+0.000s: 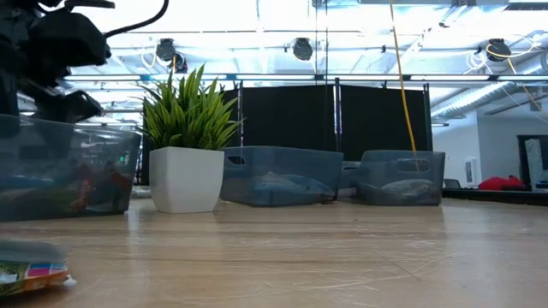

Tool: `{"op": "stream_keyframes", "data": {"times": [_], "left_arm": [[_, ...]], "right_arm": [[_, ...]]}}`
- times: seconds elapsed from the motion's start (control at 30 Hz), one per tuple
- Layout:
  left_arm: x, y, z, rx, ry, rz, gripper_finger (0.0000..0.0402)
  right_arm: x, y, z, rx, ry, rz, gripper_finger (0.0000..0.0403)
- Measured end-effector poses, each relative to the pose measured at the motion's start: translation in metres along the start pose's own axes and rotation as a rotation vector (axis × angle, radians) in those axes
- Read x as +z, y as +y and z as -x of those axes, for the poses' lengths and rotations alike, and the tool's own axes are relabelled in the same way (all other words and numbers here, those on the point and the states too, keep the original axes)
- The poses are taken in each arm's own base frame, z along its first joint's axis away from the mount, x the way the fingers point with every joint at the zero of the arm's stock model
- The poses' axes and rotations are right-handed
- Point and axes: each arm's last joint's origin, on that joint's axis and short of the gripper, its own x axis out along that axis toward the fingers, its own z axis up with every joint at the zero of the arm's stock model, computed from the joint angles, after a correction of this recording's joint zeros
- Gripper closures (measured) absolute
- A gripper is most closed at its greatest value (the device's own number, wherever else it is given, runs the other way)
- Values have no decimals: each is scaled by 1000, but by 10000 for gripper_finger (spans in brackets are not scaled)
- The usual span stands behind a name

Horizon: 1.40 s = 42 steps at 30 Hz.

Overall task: Pick and place Granola Bars by type
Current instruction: Put the red granola bar into the bottom black bin, then put the blue granola bar into the top right black bin

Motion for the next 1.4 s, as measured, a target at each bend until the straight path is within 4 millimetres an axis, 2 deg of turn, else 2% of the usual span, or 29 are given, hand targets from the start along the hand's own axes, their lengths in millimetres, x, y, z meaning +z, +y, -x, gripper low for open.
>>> {"op": "stream_keyframes", "data": {"times": [0.4,0.5,0.63,0.77,1.0,1.1,1.23,1.4], "left_arm": [[13,-5,17,28,2,20,54],[22,-7,27,50,-20,59,39],[42,-4,55,206,-96,114,27],[67,3,95,414,-234,181,27],[105,24,169,654,-557,411,57],[112,38,192,773,-665,501,76],[113,60,216,896,-688,557,98],[105,100,226,969,-599,635,109]], "right_arm": [[-1,0,0,2,6,1,140],[-1,0,0,3,12,2,140],[-2,0,0,5,24,4,140],[-2,0,0,5,24,4,140],[-2,0,0,5,23,4,140],[-2,0,0,5,23,4,140],[-2,0,0,9,23,4,140],[-3,1,0,12,28,17,140]]}}
